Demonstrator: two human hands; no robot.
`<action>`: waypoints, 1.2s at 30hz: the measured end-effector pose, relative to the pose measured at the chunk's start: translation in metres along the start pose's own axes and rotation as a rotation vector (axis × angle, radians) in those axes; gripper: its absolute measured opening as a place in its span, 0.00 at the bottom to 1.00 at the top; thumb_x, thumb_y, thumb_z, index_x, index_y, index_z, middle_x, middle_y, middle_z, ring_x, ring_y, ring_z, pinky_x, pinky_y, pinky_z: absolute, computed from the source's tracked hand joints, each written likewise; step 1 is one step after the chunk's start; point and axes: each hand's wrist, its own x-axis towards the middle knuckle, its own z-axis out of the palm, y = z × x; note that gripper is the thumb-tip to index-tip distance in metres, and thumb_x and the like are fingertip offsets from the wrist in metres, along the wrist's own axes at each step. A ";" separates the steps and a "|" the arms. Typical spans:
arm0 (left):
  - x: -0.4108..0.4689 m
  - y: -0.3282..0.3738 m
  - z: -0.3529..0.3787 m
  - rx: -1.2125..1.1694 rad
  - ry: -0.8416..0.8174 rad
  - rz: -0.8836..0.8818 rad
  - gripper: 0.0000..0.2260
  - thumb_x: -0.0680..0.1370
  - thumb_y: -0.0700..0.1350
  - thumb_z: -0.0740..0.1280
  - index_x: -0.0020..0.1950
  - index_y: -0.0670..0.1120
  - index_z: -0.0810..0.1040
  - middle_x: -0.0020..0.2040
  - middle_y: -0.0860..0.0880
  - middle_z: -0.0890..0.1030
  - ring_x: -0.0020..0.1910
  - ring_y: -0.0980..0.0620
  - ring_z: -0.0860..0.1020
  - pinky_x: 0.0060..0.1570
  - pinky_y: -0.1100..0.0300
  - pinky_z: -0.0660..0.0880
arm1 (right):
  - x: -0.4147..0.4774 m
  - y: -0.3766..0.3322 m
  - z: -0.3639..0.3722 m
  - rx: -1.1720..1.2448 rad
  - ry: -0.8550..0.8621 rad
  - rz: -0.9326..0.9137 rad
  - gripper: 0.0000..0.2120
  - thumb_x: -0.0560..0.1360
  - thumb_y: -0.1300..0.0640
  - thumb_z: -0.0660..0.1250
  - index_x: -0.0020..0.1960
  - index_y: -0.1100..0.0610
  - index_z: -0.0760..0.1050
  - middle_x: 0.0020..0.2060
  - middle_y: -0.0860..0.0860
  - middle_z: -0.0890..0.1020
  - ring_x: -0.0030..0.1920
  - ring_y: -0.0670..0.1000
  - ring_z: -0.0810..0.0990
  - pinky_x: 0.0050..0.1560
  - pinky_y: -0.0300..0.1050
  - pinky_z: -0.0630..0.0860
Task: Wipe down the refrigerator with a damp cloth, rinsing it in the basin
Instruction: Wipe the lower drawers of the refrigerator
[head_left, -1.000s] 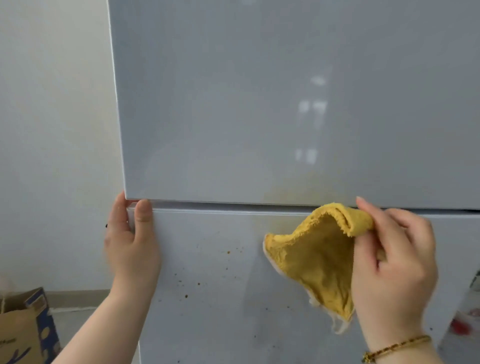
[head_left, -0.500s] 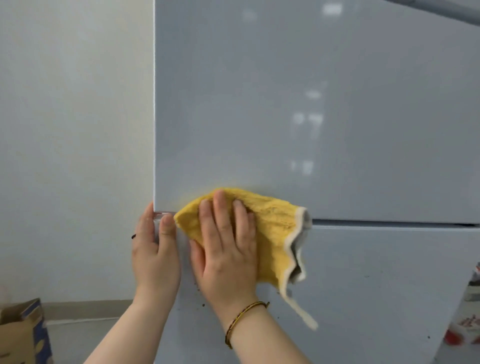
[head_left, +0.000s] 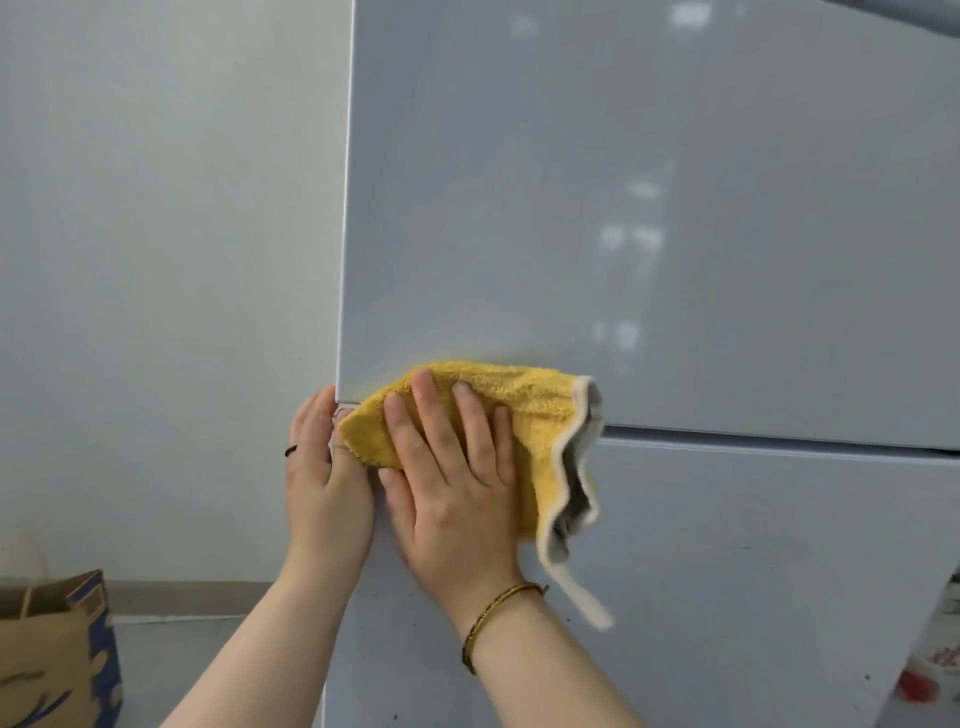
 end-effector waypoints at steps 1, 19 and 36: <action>0.000 0.000 0.000 0.007 0.003 0.001 0.13 0.80 0.39 0.55 0.62 0.36 0.71 0.65 0.44 0.70 0.65 0.47 0.68 0.66 0.54 0.63 | 0.001 0.007 -0.005 0.055 -0.010 -0.050 0.19 0.81 0.50 0.44 0.66 0.53 0.64 0.69 0.49 0.66 0.70 0.52 0.58 0.73 0.48 0.47; -0.013 0.006 -0.004 -0.073 -0.044 -0.038 0.14 0.82 0.45 0.50 0.64 0.49 0.69 0.64 0.50 0.71 0.64 0.53 0.69 0.63 0.60 0.64 | -0.030 0.010 0.006 -0.214 -0.013 0.097 0.21 0.80 0.44 0.42 0.72 0.47 0.55 0.75 0.49 0.39 0.74 0.56 0.39 0.71 0.61 0.39; -0.065 -0.037 0.022 0.631 -0.106 0.778 0.21 0.80 0.57 0.48 0.64 0.44 0.64 0.67 0.44 0.62 0.74 0.57 0.49 0.71 0.57 0.46 | -0.036 0.081 -0.019 -0.237 0.035 0.059 0.25 0.77 0.38 0.46 0.71 0.48 0.52 0.75 0.44 0.40 0.75 0.51 0.41 0.70 0.63 0.40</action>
